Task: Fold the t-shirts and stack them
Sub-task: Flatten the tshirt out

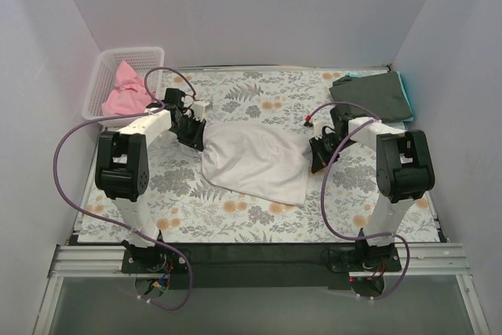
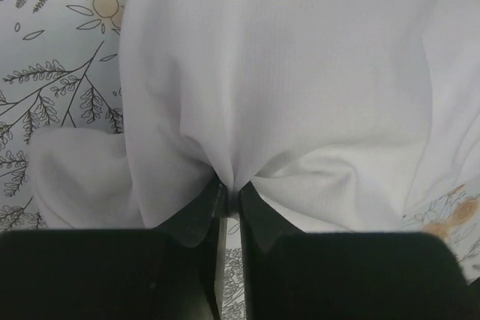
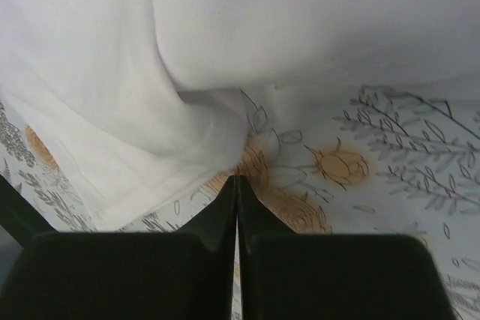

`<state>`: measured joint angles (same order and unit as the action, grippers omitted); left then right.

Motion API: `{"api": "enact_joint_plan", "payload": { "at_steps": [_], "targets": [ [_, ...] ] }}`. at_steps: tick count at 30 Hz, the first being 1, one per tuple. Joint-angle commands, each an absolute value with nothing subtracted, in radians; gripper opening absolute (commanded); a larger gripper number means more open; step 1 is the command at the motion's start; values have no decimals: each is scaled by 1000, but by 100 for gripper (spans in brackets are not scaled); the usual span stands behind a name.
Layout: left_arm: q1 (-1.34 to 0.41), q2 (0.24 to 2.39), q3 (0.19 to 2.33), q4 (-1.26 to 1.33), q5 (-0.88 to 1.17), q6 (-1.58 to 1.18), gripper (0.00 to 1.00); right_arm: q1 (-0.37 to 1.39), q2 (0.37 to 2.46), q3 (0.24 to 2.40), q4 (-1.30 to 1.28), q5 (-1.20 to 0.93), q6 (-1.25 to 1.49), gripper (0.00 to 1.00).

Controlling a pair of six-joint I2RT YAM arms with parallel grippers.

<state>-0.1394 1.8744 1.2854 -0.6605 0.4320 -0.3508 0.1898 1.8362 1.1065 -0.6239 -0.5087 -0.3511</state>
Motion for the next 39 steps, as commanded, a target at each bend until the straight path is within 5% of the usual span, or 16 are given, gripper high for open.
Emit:
{"api": "enact_joint_plan", "payload": {
  "at_steps": [1, 6, 8, 9, 12, 13, 17, 25, 39],
  "targets": [
    [-147, 1816, 1306, -754, 433, -260, 7, 132, 1801, 1063, -691, -325, -466, 1],
    [-222, 1689, 1165, -871, 390, -92, 1, 101, 1727, 1012, -755, -288, -555, 1],
    [-242, 1629, 1103, -884, 385, -62, 16, 100, 1718, 1057, -811, -287, -571, 1],
    [-244, 1618, 1097, -888, 394, -63, 22, 100, 1709, 1084, -827, -293, -574, 6],
    [-226, 1615, 1158, -929, 403, -99, 41, 100, 1707, 1211, -874, -353, -556, 50],
    [-210, 1623, 1193, -951, 426, -107, 42, 98, 1716, 1250, -879, -373, -543, 52],
    [-83, 1690, 1392, -1008, 512, -126, 48, 98, 1802, 1461, -879, -377, -476, 52],
    [-55, 1759, 1384, -865, 373, -198, 53, 124, 2071, 1774, -880, -373, -410, 48],
    [-60, 1868, 1339, -825, 301, -253, 53, 212, 2226, 1821, -870, -374, -411, 54]
  ]
}}
